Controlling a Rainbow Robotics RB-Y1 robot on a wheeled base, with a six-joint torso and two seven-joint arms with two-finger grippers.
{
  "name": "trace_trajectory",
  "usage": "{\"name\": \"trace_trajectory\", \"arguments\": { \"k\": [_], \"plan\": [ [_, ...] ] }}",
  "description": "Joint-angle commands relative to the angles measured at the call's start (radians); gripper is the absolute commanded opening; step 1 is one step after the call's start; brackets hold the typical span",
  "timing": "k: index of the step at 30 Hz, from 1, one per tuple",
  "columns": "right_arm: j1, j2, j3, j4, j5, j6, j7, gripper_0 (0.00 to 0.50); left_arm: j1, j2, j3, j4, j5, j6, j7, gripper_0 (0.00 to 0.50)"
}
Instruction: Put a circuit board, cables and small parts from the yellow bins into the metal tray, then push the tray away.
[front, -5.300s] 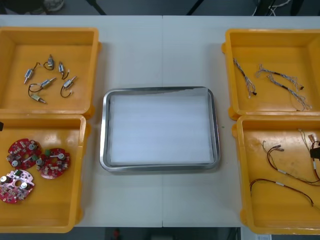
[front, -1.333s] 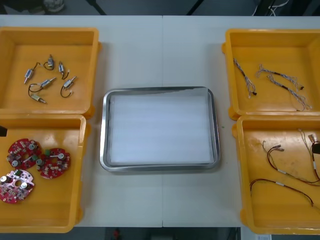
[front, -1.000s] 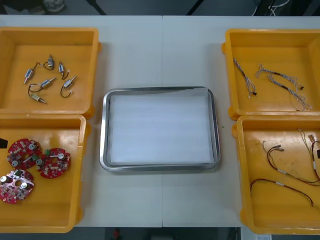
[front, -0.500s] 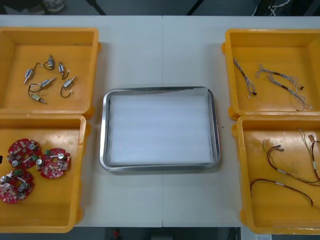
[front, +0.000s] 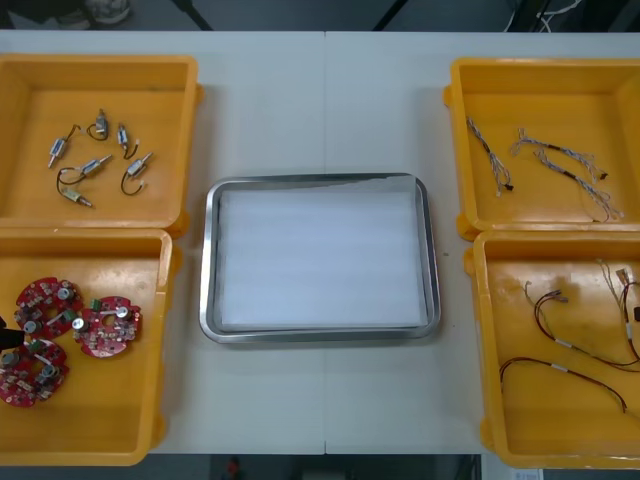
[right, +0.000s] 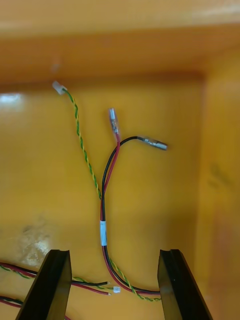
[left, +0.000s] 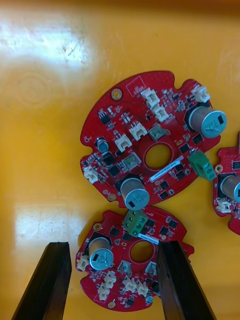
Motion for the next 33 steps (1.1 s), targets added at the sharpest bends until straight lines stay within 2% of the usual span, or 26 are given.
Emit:
{"name": "trace_trajectory", "arguments": {
  "k": [1,7,23,33],
  "plan": [
    [0.030,-0.043,0.051,0.047,-0.013,-0.074,0.024,0.500,0.051,0.044,-0.019,0.002,-0.011,-0.028,-0.120,0.500],
    [0.032,-0.043,0.082,0.086,-0.015,-0.110,0.024,0.500,0.057,0.044,-0.052,0.029,-0.020,-0.079,-0.128,0.500],
    [0.075,-0.041,0.120,0.090,-0.009,-0.142,0.021,0.500,0.057,0.044,-0.113,0.074,-0.031,-0.169,-0.151,0.500],
    [0.099,-0.041,0.137,0.088,-0.013,-0.200,0.020,0.500,0.063,0.044,-0.111,0.074,-0.035,-0.176,-0.160,0.500]
  ]
}}
